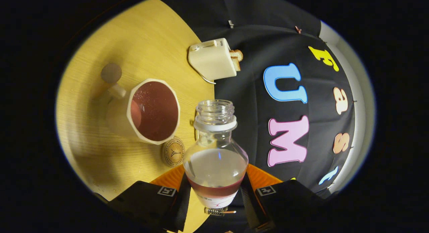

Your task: Take the bottle from table, then pour the juice into the cup, finally place the bottle on the coaster

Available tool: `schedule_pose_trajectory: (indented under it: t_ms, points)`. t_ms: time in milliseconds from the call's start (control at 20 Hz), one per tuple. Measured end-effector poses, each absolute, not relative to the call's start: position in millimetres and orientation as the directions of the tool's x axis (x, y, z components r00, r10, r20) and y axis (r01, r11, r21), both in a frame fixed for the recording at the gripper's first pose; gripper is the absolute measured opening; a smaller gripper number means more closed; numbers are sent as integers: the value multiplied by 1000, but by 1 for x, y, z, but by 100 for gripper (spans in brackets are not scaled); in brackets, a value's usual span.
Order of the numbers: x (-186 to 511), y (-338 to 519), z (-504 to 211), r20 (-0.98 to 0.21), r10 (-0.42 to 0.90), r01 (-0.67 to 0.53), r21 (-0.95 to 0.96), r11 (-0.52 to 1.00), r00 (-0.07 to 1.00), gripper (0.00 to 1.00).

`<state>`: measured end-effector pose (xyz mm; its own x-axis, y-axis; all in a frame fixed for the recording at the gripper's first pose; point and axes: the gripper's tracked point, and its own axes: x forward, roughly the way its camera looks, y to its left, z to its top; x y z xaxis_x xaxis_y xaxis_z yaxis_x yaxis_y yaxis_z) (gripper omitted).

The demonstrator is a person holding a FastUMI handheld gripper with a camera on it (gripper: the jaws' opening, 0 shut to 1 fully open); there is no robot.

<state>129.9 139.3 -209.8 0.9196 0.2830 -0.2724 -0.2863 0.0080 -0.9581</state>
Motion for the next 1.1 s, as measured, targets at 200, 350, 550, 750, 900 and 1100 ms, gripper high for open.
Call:
schedule_pose_trajectory:
  t_ms: [200,350,550,750,900,1100]
  points:
    - [135,140,-216,-266,300,-246,-964,-102,916,71]
    - [142,143,-214,-260,314,-218,-962,-162,913,71]
    - [151,144,-212,-256,319,-189,-956,-226,912,71]
    - [157,145,-208,-249,336,-156,-947,-281,908,71]
    - [160,146,-204,-247,349,-128,-935,-331,904,71]
    - [163,142,-204,-247,346,-116,-926,-359,905,71]
